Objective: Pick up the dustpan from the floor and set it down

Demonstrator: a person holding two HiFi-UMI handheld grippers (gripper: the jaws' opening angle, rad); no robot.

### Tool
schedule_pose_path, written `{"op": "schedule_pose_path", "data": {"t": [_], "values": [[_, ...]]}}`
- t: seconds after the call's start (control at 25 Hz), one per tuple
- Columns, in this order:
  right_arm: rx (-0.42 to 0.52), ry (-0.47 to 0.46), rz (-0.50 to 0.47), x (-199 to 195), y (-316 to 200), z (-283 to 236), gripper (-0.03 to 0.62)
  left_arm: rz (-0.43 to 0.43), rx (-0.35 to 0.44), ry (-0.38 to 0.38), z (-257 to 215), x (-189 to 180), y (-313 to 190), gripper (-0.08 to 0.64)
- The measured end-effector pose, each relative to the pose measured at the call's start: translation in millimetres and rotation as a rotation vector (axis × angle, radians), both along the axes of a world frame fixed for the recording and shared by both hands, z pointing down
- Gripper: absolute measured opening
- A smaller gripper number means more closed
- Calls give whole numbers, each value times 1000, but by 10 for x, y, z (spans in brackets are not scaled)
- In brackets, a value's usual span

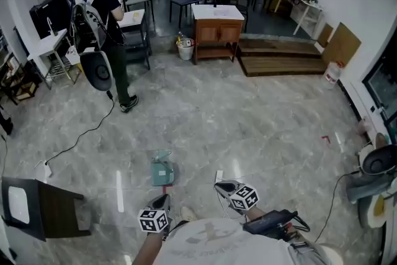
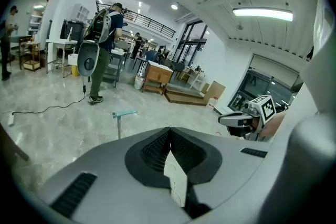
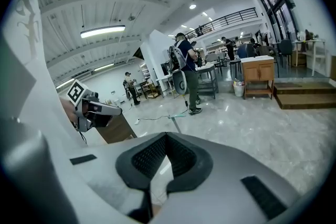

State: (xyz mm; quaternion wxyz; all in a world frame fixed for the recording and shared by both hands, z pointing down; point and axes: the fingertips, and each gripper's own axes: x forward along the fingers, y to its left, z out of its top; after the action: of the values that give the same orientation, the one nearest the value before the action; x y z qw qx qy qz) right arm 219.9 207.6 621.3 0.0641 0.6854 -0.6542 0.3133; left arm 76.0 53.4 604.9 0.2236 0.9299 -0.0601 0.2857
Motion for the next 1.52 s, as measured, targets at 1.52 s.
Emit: {"op": "schedule_pose_path", "data": {"t": [1.52], "values": [[-40,14,-358,178,-2100,255,17,-252,-64,-22,314,1,-1183,12]]}}
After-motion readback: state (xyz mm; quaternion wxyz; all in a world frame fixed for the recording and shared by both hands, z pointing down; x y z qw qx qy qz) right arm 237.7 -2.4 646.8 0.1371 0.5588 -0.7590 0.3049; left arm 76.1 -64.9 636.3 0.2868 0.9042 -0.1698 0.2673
